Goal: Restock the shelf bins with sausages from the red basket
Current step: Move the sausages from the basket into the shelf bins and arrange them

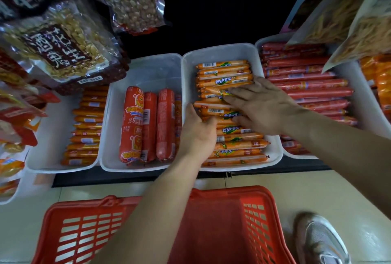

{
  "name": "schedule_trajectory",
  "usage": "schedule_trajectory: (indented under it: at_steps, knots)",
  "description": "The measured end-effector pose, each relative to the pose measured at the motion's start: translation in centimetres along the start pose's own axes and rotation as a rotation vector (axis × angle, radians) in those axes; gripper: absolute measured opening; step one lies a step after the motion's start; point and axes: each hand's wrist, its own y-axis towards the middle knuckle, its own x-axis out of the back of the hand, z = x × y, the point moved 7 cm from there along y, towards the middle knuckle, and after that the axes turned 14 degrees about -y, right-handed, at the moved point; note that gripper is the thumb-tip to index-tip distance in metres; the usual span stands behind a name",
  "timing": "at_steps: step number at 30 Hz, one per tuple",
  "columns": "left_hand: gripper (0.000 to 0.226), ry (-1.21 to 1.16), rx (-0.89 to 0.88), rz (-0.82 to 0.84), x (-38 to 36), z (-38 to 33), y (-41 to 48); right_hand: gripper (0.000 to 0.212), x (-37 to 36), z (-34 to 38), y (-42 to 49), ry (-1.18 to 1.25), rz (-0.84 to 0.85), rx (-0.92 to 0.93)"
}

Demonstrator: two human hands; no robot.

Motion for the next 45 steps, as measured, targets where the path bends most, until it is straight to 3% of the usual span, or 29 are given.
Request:
schedule_trajectory:
  at_steps: [3, 5, 9, 11, 14, 15, 19, 24, 26, 29, 32, 36, 39, 42, 45]
  knots:
    - [0.052, -0.015, 0.0, -0.058, -1.3, 0.0, 1.5, 0.087, 0.4, -0.2, 0.2, 0.011, 0.013, 0.019]
    - [0.043, -0.006, 0.03, -0.076, -1.6, 0.7, 2.4, 0.092, 0.2, 0.0, 0.2, 0.0, 0.046, 0.069]
    - [0.032, -0.056, 0.03, -0.113, -1.3, 1.6, 3.4, 0.08, 1.5, -0.5, 0.8, -0.023, -0.01, 0.068]
    - [0.04, -0.082, 0.019, -0.129, -1.4, 1.1, 3.6, 0.083, 2.7, -1.0, 1.4, -0.044, -0.038, 0.041]
    - [0.07, -0.125, 0.052, -0.121, -1.8, 0.8, 4.6, 0.103, 2.3, -0.2, 1.6, -0.061, 0.043, 0.06]
    - [0.07, -0.123, 0.072, -0.119, -1.8, 1.0, 5.0, 0.102, 2.0, 0.1, 1.4, -0.068, 0.054, 0.066]
    - [0.034, -0.092, 0.068, -0.106, -1.9, 0.2, 4.6, 0.083, 2.4, -1.7, 1.3, -0.101, -0.048, -0.029]
    - [0.062, -0.122, 0.098, -0.103, -2.5, 0.1, 4.5, 0.105, 1.9, 0.0, 0.9, -0.024, 0.031, -0.005]
    - [0.056, -0.13, 0.094, -0.069, -2.7, 0.0, 4.8, 0.101, 1.2, 0.8, 0.8, -0.047, 0.054, 0.021]
    - [0.068, -0.111, 0.102, -0.008, -2.1, 0.3, 4.7, 0.083, 2.0, -1.0, 1.4, -0.082, -0.047, -0.018]
    - [0.059, -0.041, 0.027, 0.074, -1.0, -0.6, 3.3, 0.081, 2.6, -1.7, 1.1, 0.004, -0.105, -0.036]
    - [0.072, -0.041, -0.093, 0.014, 2.2, -2.1, 1.6, 0.102, 0.6, 1.6, 0.3, -0.091, -0.013, 0.057]
    - [0.062, -0.035, -0.145, -0.026, 5.1, -2.3, 0.4, 0.089, 0.9, 0.6, 1.1, -0.065, -0.042, 0.012]
    - [0.035, 0.006, -0.216, -0.072, 7.5, -2.1, -0.7, 0.08, 2.0, -0.7, 1.4, -0.034, -0.07, -0.036]
    - [0.028, 0.137, -0.285, -0.122, 9.1, -1.4, -1.3, 0.054, 4.2, 3.3, 0.9, 0.147, -0.19, 0.141]
